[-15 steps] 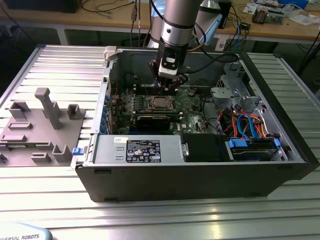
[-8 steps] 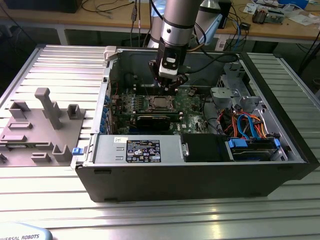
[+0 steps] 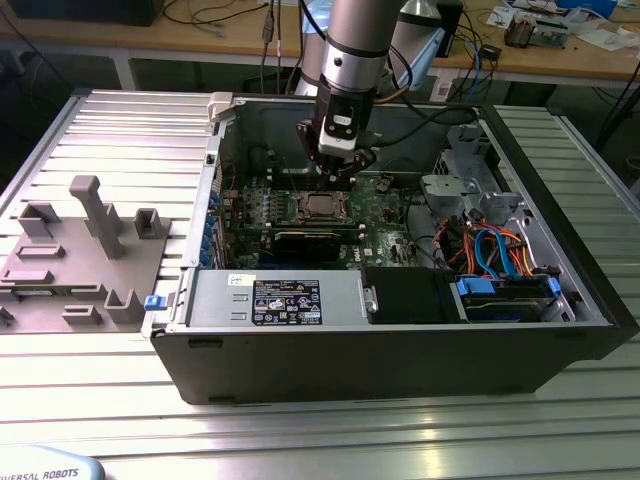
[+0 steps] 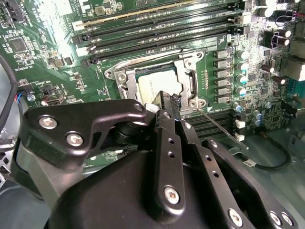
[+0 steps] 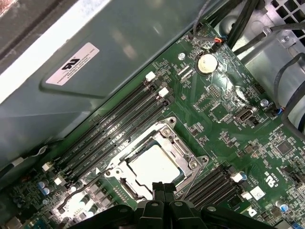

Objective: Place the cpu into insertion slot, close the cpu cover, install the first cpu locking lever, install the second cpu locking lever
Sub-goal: 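Install the first cpu locking lever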

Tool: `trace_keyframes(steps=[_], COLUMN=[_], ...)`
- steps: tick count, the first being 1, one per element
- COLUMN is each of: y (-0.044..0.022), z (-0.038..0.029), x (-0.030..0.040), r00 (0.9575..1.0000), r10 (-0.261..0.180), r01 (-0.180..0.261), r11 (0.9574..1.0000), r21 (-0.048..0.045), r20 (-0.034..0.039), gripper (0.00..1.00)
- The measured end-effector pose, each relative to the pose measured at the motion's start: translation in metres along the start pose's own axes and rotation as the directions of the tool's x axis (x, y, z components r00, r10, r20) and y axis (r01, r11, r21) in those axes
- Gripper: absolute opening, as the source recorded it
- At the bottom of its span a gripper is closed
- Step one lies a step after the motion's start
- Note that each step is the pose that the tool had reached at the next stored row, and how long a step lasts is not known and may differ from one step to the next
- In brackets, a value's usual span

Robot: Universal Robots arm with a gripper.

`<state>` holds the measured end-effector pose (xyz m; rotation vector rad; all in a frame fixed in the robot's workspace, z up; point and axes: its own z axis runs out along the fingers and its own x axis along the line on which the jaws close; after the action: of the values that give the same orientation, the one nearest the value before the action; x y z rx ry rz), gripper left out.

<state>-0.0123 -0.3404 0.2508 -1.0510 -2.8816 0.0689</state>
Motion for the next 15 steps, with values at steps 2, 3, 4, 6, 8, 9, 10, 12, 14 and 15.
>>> trace_keyframes(steps=[2,3,4,6,8,9,10,12,14,15], y=[0.0,0.0,0.0,0.0,0.0,0.0,0.0,0.0,0.0,0.0], z=[0.0,0.0,0.0,0.0,0.0,0.0,0.0,0.0,0.0,0.0], x=[0.0,0.0,0.0,0.0001,0.0,0.0,0.0,0.0,0.0,0.0], r00=[1.0,1.0,0.9999,0.9998,0.9996,0.9996,0.9995,0.9994,0.9993,0.9993], r10=[-0.005,-0.008,-0.01,-0.018,-0.024,-0.027,-0.029,-0.032,-0.035,-0.036], r01=[0.005,0.008,0.01,0.018,0.024,0.027,0.029,0.032,0.035,0.036], r11=[1.0,0.9999,0.9999,0.9997,0.9996,0.9995,0.9995,0.9994,0.9993,0.9992], r21=[-0.002,-0.0066,-0.0096,-0.0163,-0.0162,-0.0159,-0.0158,-0.0156,-0.0155,-0.0154], r20=[-0.0015,-0.0054,-0.0078,-0.013,-0.0128,-0.0126,-0.0124,-0.0122,-0.012,-0.012], gripper=[0.11,0.11,0.11,0.11,0.11,0.11,0.11,0.11,0.11,0.11])
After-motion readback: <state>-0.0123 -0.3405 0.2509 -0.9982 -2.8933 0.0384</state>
